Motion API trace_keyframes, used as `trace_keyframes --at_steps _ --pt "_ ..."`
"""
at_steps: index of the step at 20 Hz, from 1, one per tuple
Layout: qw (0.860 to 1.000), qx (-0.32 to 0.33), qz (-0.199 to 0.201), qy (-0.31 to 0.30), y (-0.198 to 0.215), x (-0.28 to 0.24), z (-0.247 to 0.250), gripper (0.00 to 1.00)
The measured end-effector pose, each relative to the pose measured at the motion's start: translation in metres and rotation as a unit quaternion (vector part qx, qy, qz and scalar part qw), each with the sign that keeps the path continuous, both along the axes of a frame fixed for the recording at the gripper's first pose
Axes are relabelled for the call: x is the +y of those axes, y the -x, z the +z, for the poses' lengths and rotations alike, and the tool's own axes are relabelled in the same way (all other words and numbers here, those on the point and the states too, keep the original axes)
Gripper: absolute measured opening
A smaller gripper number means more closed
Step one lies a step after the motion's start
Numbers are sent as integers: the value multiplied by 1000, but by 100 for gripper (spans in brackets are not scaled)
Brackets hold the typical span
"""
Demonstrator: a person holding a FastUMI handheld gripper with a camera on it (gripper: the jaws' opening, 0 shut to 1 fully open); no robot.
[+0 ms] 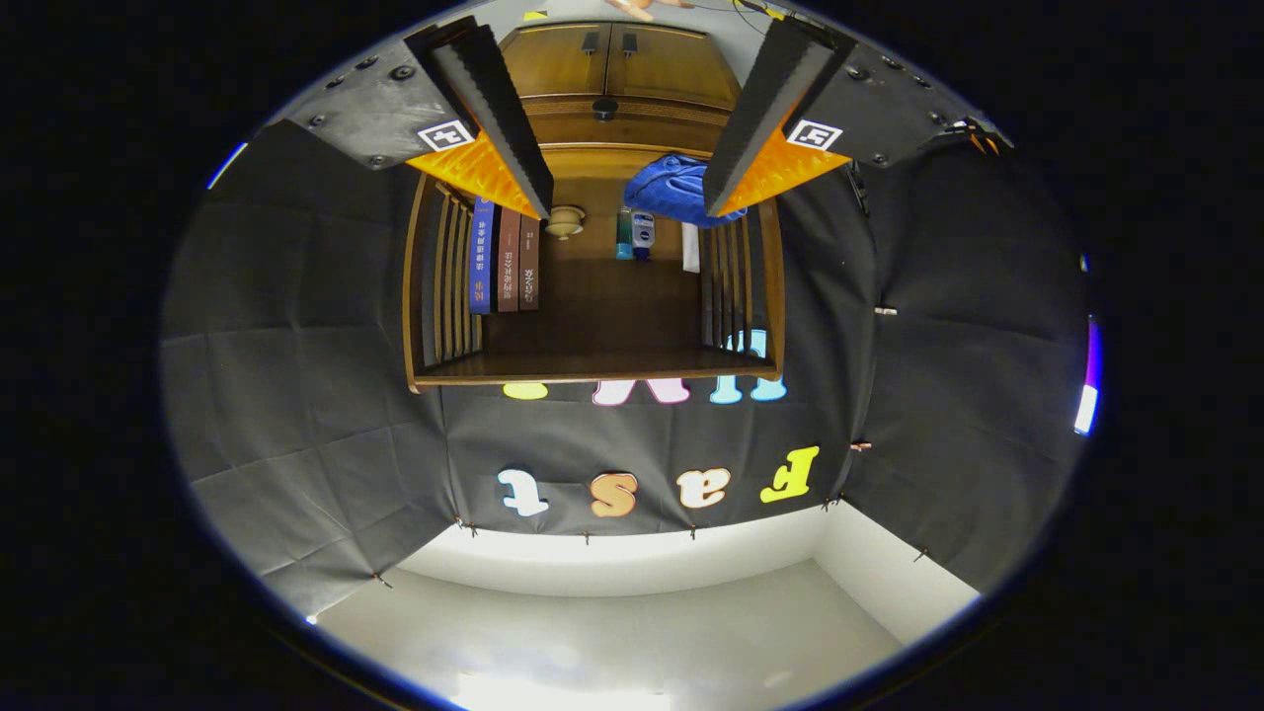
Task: Pull open the drawer, take out the items inside it, and place them on the countertop above the cabinet.
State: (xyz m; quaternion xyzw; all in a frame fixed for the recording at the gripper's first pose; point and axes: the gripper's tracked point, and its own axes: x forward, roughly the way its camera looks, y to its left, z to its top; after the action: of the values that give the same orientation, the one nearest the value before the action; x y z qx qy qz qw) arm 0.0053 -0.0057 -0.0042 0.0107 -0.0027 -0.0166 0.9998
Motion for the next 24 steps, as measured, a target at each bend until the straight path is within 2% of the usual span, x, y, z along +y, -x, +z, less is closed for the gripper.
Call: trace_keyframes --at_steps 10,17,24 --pt "1000 17 -5 8 -25 -5 -16 99" --pt "997 72 -18 4 -56 -11 -82 99" --pt "991 132 -23 -10 -104 -11 -168 99"
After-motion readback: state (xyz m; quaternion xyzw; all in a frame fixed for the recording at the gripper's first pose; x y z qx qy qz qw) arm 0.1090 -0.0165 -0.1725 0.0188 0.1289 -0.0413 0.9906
